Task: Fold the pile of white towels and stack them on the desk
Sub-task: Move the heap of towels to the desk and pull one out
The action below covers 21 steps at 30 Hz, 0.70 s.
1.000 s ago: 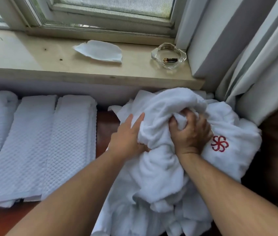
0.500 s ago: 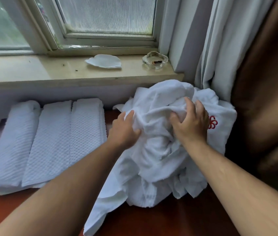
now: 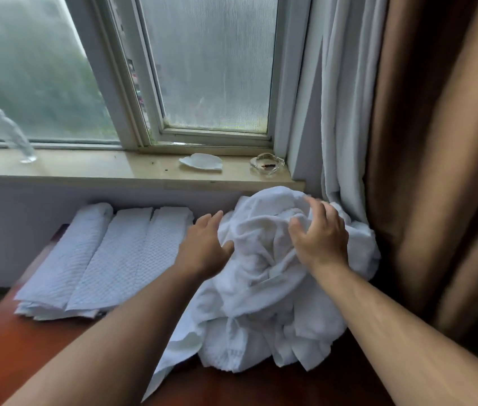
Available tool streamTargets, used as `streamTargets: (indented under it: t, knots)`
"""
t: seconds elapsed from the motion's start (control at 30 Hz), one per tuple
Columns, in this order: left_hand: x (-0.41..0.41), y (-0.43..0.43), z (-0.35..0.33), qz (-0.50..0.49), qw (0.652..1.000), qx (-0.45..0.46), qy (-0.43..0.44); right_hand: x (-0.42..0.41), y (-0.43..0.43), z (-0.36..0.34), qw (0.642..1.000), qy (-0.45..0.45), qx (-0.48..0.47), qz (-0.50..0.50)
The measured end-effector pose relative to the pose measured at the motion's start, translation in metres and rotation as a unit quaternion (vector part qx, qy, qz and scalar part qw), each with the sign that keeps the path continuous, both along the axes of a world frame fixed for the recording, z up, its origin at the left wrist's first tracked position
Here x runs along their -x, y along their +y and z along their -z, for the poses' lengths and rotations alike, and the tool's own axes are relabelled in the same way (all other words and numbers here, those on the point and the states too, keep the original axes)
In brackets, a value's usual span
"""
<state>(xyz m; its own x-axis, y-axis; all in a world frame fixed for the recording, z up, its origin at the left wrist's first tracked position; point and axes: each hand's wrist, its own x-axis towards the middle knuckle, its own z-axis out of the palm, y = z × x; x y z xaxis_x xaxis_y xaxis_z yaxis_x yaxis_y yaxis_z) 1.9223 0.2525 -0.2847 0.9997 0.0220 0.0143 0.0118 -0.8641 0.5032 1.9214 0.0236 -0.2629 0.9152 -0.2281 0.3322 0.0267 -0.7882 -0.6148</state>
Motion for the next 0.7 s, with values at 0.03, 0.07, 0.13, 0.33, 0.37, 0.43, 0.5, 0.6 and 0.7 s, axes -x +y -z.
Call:
streamTargets:
  t: [0.03,0.07,0.13,0.33,0.37,0.43,0.5,0.6,0.7]
  knots:
    - [0.006,0.002,0.001,-0.002,1.0,0.003,-0.001,0.002,0.002,0.003,1.0,0.0,-0.01,-0.009]
    - [0.011,0.005,0.003,-0.006,1.0,0.008,-0.002,0.004,0.005,0.007,1.0,0.001,-0.023,-0.015]
    - [0.019,0.012,0.011,-0.011,1.0,0.018,-0.011,0.007,0.013,0.017,0.999,0.002,-0.047,-0.017]
    - [-0.006,0.023,0.039,0.008,0.998,0.06,-0.024,0.001,0.038,0.044,0.996,-0.066,-0.051,0.015]
    - [-0.015,0.021,0.047,0.017,0.997,0.074,-0.019,-0.005,0.04,0.051,0.996,-0.069,-0.046,0.013]
    - [-0.033,0.015,0.069,0.042,0.995,0.095,-0.012,-0.017,0.041,0.075,0.999,-0.009,-0.043,-0.022]
    - [-0.049,0.003,0.098,0.055,0.99,0.128,-0.008,-0.023,0.045,0.107,0.995,0.04,-0.047,-0.074]
    - [-0.06,-0.016,0.147,0.001,0.984,0.169,-0.049,-0.021,0.055,0.155,0.997,-0.048,-0.004,-0.065]
    - [-0.064,-0.017,0.183,-0.023,0.975,0.188,-0.12,-0.021,0.061,0.18,0.99,-0.136,0.022,-0.036]
